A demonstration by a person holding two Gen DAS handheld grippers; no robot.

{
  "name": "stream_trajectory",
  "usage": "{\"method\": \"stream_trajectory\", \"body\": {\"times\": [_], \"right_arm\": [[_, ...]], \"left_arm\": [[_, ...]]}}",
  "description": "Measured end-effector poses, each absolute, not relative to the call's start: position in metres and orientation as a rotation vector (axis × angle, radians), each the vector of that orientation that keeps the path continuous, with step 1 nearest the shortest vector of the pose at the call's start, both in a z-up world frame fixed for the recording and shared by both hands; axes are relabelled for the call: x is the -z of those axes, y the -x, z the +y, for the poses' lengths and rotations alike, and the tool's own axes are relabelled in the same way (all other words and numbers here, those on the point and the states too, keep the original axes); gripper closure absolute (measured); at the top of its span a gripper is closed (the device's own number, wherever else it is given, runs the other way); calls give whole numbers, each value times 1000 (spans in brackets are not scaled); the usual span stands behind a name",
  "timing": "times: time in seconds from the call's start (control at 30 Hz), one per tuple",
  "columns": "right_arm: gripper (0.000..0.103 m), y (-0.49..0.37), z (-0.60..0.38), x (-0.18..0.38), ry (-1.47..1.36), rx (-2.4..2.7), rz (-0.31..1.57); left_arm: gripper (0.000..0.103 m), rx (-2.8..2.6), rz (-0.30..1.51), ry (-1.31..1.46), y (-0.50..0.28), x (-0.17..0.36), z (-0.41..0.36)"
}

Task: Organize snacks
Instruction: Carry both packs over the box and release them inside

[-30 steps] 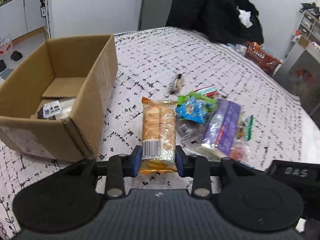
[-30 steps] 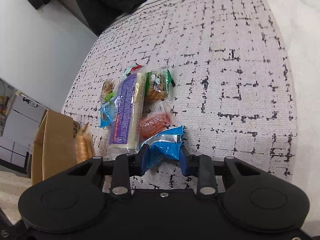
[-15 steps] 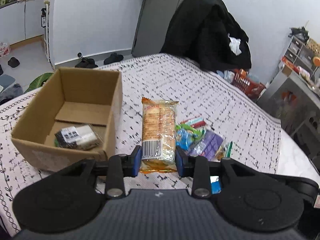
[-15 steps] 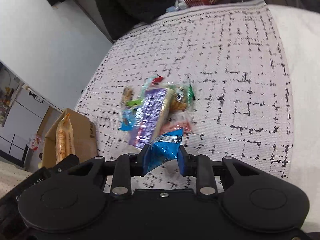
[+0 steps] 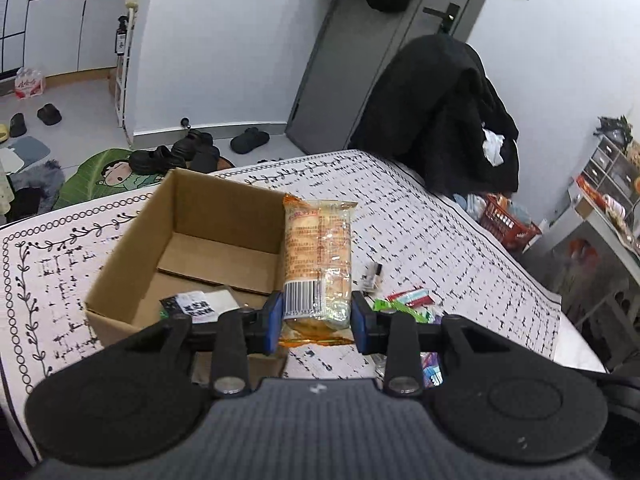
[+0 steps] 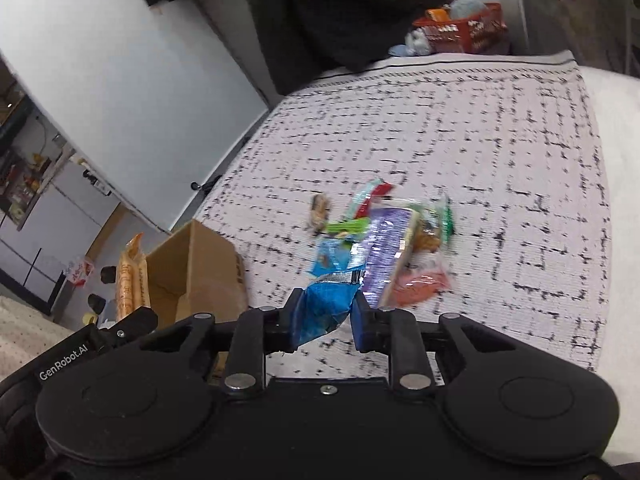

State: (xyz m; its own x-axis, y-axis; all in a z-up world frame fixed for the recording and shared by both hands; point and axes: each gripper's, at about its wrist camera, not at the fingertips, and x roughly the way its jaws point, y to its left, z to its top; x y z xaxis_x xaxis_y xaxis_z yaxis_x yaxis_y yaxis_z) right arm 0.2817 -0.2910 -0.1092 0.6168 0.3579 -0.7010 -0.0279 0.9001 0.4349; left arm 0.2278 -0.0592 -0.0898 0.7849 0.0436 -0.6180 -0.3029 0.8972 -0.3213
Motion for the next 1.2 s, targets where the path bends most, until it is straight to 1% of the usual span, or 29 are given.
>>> {"method": "stream_trajectory", "body": {"times": [0.27,0.67,1.2], "right_arm": [[80,-275,-261,95,-390,-255,859],[80,-279,-210,82,-368,-315,848],[80,-287,-161,81,-301,-346,869]], "left_arm": [[69,-224,634,441,-222,85,-33],[69,-275,651,513,-215,97,7],[69,-305,674,620,-217,116,41]]}}
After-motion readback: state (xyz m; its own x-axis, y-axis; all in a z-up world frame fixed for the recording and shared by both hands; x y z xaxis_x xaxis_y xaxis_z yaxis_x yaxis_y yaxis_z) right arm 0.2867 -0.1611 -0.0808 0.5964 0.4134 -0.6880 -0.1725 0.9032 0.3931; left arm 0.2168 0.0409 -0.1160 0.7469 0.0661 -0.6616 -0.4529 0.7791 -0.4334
